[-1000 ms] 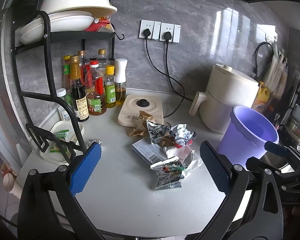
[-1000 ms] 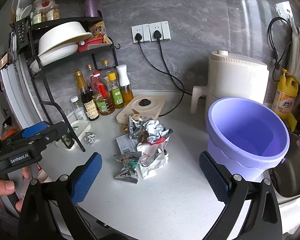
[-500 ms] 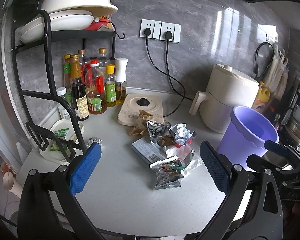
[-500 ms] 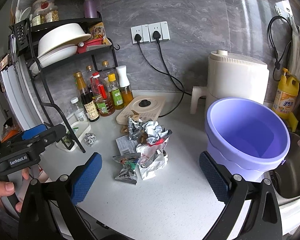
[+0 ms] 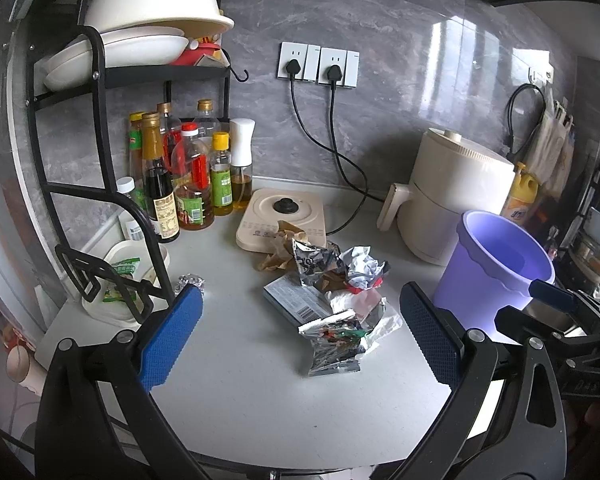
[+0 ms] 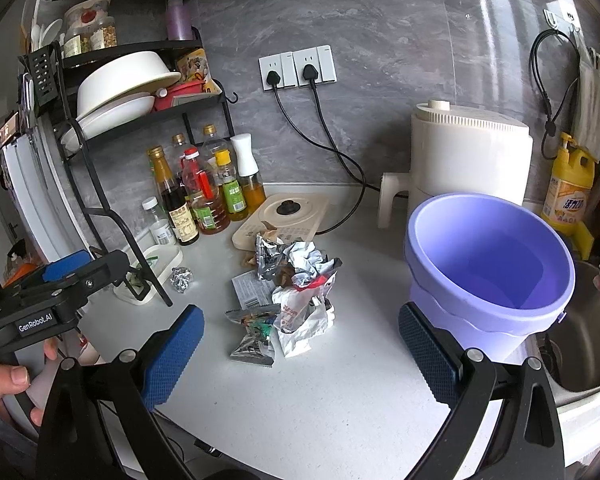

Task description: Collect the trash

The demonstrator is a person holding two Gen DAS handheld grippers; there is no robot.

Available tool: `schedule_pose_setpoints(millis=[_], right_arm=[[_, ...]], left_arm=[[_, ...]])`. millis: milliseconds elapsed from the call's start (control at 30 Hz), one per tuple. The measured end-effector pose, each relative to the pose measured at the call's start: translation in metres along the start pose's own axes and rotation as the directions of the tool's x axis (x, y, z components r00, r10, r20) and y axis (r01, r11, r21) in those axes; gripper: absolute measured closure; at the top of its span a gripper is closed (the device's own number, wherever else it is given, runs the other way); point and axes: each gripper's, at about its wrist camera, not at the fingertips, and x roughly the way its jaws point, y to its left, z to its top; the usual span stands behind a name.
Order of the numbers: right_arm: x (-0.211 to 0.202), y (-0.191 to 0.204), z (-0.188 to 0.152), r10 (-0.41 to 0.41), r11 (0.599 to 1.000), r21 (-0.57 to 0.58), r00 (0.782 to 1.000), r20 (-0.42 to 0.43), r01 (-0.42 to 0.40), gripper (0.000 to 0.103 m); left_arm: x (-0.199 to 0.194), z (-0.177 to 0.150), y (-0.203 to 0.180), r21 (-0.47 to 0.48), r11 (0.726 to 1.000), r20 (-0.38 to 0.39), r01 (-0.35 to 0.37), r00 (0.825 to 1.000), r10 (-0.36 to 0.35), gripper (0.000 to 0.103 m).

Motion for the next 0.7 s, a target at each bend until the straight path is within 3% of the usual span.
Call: schedule_pose_setpoints(millis=[300,700], right_arm=[[-0.007,0.0,-0.007,0.004,1.0,0.014,1.0,0.012,-0.004,0.008],[-0.003,-0.003,-0.008,-0.03,0.999,0.042,1.0,-0.005,0.03,0.008]], left_arm=[[-0.007,0.0,0.004,0.006,1.0,-0.001,-0.024,1.0,0.024,0.005],[-0.002,0.001,0.007,0.004,1.0,-0.013,-0.003,1.0,0.003,0.005]])
